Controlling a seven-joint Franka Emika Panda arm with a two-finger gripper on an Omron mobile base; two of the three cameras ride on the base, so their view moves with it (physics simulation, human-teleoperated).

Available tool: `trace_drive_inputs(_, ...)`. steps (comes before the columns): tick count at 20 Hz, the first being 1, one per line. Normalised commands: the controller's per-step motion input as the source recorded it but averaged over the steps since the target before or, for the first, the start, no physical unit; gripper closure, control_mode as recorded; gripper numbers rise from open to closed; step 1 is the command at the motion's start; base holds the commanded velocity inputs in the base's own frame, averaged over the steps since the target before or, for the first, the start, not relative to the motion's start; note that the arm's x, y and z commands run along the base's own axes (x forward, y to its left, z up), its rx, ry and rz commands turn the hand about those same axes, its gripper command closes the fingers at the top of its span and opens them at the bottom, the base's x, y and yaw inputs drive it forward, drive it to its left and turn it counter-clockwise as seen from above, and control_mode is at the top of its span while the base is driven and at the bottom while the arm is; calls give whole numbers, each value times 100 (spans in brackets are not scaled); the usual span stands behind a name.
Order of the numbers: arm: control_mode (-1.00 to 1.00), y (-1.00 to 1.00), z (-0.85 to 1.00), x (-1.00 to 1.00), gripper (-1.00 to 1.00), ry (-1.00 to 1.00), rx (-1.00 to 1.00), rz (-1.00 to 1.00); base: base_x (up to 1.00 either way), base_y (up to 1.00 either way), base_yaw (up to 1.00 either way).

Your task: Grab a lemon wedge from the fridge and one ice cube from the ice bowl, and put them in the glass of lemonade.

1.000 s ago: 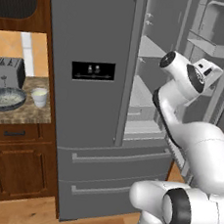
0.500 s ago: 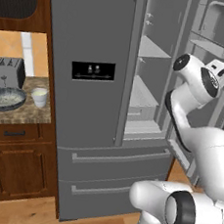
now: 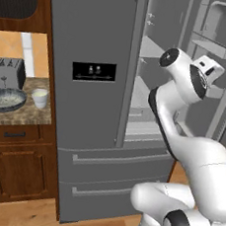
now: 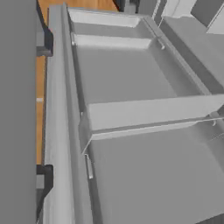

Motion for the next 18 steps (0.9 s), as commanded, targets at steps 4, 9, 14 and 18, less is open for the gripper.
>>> trace_drive_inputs(4,-100,91,-61,28,-100,-40,48,30,0,0,0)
trace_drive_inputs(9,-100,92,-69,51,-100,-30,54,36,0,0,0)
trace_drive_inputs(14,-100,83,-42,61,-100,-22,52,33,0,0,0)
trace_drive_inputs(18,-100,34,87,18,-100,0,4,7,0,0,0)
